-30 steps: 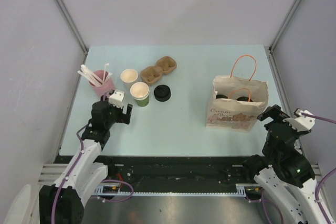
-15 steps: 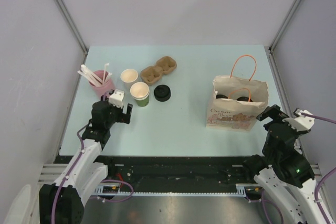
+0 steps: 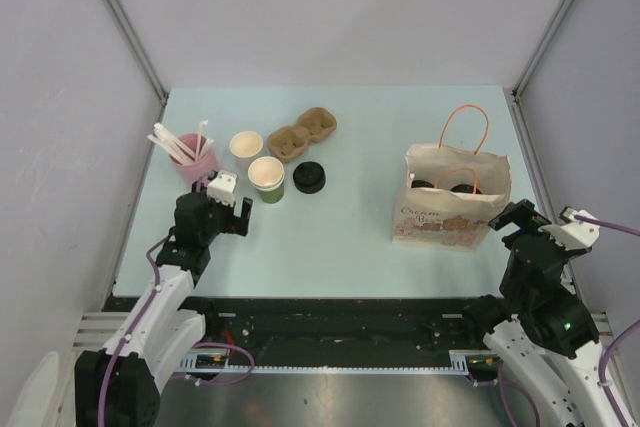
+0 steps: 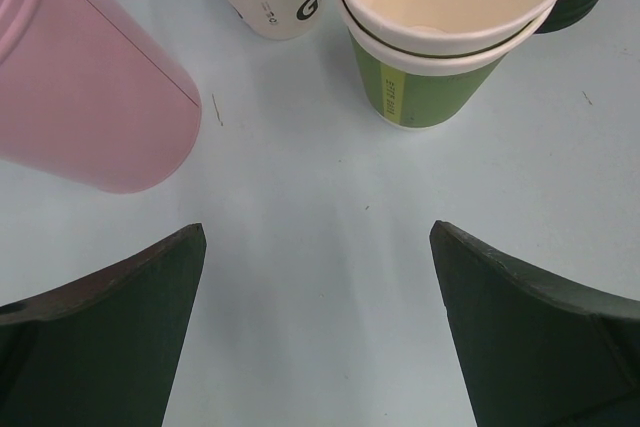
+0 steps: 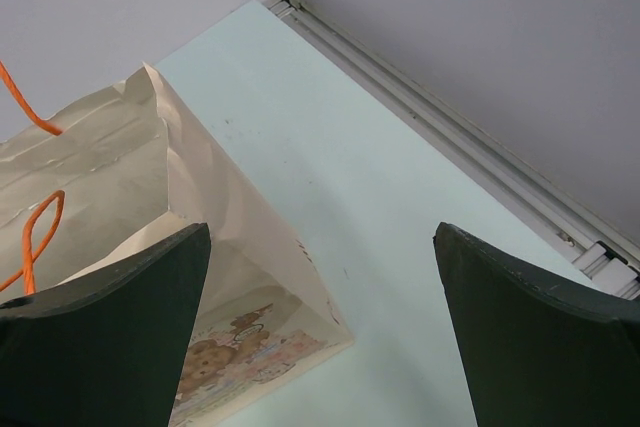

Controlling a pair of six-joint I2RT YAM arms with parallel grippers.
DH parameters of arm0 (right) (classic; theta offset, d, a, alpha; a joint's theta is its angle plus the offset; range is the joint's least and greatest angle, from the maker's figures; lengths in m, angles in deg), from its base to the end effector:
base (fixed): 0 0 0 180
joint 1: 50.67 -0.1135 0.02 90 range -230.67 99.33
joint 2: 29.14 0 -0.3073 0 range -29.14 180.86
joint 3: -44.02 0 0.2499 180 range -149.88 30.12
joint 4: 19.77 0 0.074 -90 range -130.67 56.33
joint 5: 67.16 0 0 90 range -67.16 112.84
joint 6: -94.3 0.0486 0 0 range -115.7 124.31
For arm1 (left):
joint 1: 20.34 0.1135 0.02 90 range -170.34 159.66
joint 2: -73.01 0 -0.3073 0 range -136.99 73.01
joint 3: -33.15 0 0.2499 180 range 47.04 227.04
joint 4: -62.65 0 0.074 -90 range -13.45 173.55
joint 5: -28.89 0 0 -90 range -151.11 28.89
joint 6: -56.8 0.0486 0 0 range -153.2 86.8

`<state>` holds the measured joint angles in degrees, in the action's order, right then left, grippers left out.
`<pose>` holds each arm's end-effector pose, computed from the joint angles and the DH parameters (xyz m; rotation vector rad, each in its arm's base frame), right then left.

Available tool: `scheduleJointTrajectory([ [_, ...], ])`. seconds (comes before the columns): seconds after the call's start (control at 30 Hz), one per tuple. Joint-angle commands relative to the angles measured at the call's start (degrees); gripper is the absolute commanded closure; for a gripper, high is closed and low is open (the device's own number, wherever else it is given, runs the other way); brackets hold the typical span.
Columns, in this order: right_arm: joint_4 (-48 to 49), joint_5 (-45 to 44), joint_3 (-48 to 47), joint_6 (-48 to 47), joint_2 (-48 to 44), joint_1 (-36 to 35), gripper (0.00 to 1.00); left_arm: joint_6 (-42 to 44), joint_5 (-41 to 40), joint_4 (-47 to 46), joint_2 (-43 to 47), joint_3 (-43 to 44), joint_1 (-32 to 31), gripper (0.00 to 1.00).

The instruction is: Pack the takeout coffee

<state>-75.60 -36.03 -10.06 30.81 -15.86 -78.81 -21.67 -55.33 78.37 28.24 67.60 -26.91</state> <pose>0.0248 -0.0339 0.3217 0.6571 1.5796 -0.2344 0.1560 -0.0229 0.2314 0.3810 1.9869 -0.0474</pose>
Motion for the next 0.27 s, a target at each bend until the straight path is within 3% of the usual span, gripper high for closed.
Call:
scheduleJointTrajectory([
  [0.0, 1.8, -0.3, 0.2, 0.4, -0.6, 0.3, 0.0, 0.1, 0.9, -1.6, -0.1, -0.5, 0.3, 0.0],
  [0.23, 1.9, -0.1, 0.2, 0.3, -0.7, 0.5, 0.0, 0.1, 1.2, -1.6, -0.1, -0.6, 0.3, 0.0],
])
